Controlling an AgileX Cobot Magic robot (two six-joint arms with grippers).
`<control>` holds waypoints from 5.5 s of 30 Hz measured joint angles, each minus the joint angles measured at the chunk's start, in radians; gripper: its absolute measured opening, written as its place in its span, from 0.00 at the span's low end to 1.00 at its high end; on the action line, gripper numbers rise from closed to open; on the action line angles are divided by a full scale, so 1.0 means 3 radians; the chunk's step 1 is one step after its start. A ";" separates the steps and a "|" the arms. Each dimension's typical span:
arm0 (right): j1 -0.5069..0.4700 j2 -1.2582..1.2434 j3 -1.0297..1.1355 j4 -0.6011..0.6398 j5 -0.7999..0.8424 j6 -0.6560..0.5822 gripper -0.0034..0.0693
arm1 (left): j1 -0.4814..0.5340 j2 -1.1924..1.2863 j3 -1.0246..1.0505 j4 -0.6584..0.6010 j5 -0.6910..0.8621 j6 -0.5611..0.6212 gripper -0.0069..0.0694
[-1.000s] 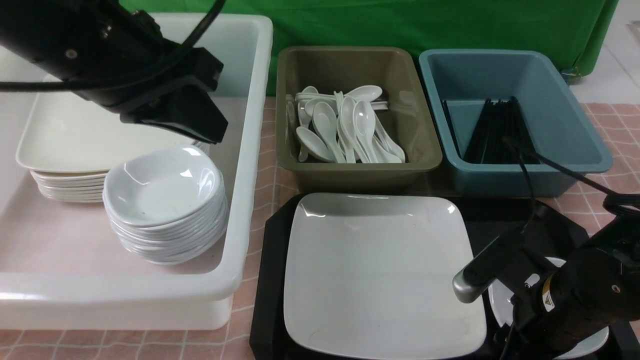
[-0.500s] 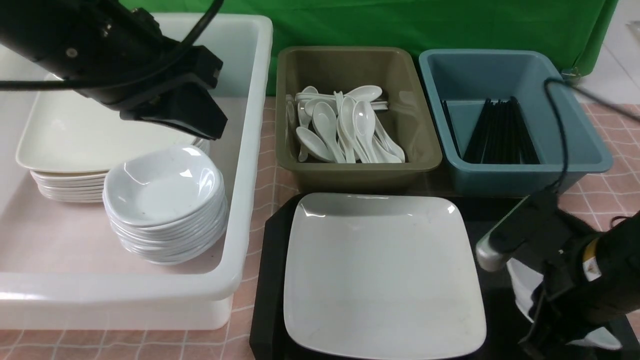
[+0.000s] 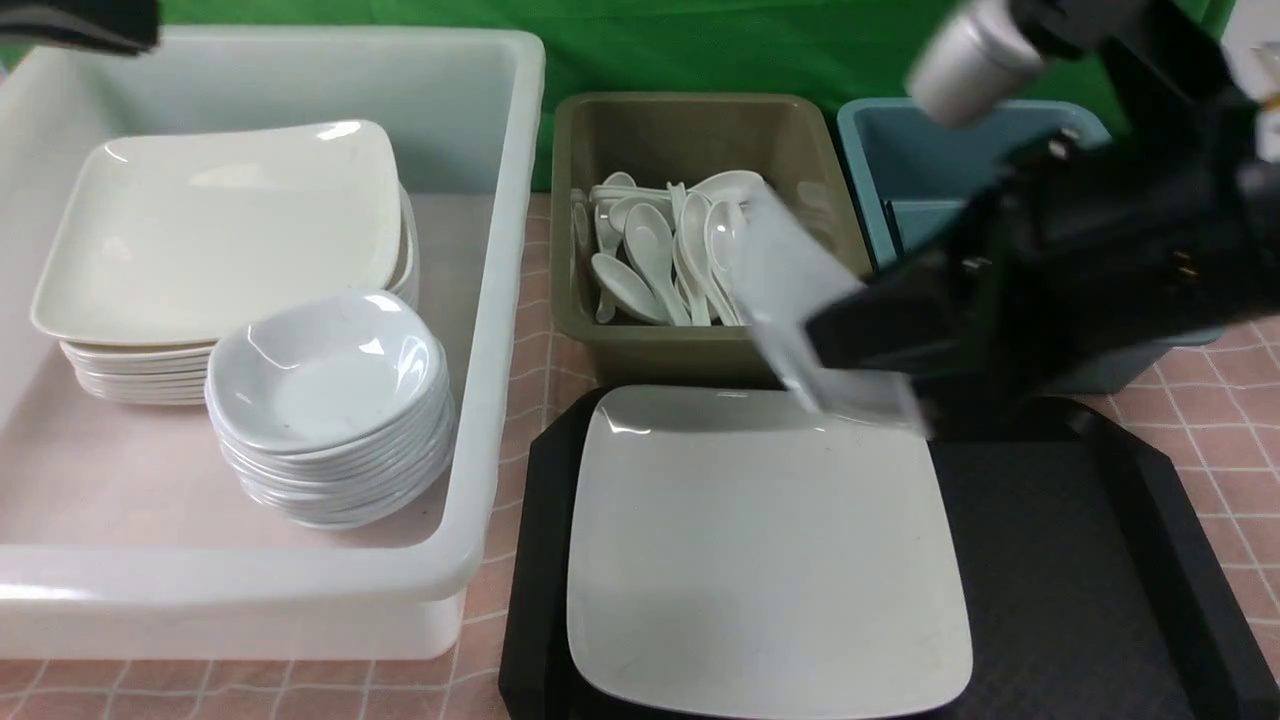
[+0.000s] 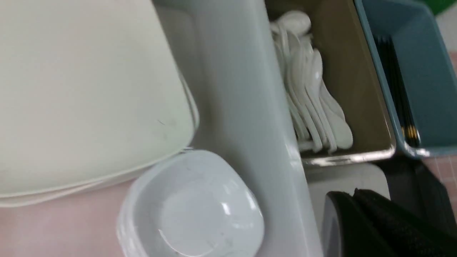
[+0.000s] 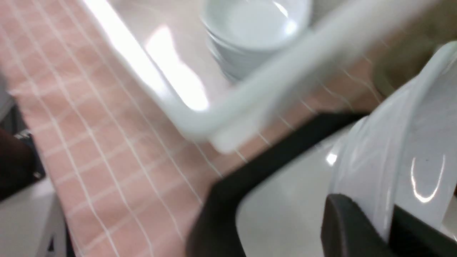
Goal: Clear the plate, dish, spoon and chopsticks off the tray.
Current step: Use the right arm to put the small plate into the large storage box on the left, then use the right arm to grab a plate from the dinner plate, then use the right arm to put the plate into the large storage box on the left
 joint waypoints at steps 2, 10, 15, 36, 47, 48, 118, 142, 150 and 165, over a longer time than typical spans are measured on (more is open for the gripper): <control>0.0175 0.0226 -0.0194 0.0062 -0.0099 -0.0080 0.16 | 0.0210 -0.0007 0.0000 -0.0022 0.0000 0.0003 0.11; 0.0773 0.1610 -0.1408 0.0112 -0.0533 -0.0585 0.16 | 0.0582 -0.0007 0.0000 -0.0022 0.0000 -0.0001 0.11; 0.0860 0.2397 -0.2089 -0.0041 -0.0590 -0.0822 0.18 | 0.0582 -0.0007 0.0006 -0.0018 0.0003 0.0076 0.11; 0.0864 0.1759 -0.2200 -0.0986 0.0902 0.0162 0.55 | 0.0510 -0.0007 0.0005 -0.0022 0.0013 0.0079 0.12; 0.0633 0.0326 -0.1623 -0.1515 0.1474 0.0983 0.09 | -0.0555 -0.0007 0.0200 0.0148 0.0010 0.0214 0.12; 0.0546 0.0193 -0.1411 -0.1519 0.1474 0.1039 0.09 | -0.0636 -0.0007 0.0239 0.0195 0.0013 0.0209 0.12; -0.2196 0.0058 0.2196 0.1476 0.0041 0.0241 0.13 | -0.0861 -0.0007 0.0431 0.0155 0.0006 0.0233 0.12; -0.1347 -0.0211 0.0019 0.1381 0.0278 0.0756 0.13 | 0.0498 -0.0386 -0.0843 0.0296 -0.0217 0.0165 0.12; -0.0377 0.1778 -0.1795 0.1381 -0.0478 0.0995 0.13 | 0.1022 -0.0432 -0.0799 0.0084 -0.0014 0.0075 0.12; -0.0069 0.4179 -0.4307 0.1362 -0.0827 0.1822 0.13 | 0.1038 -0.0429 -0.0556 0.0005 -0.0067 0.0049 0.12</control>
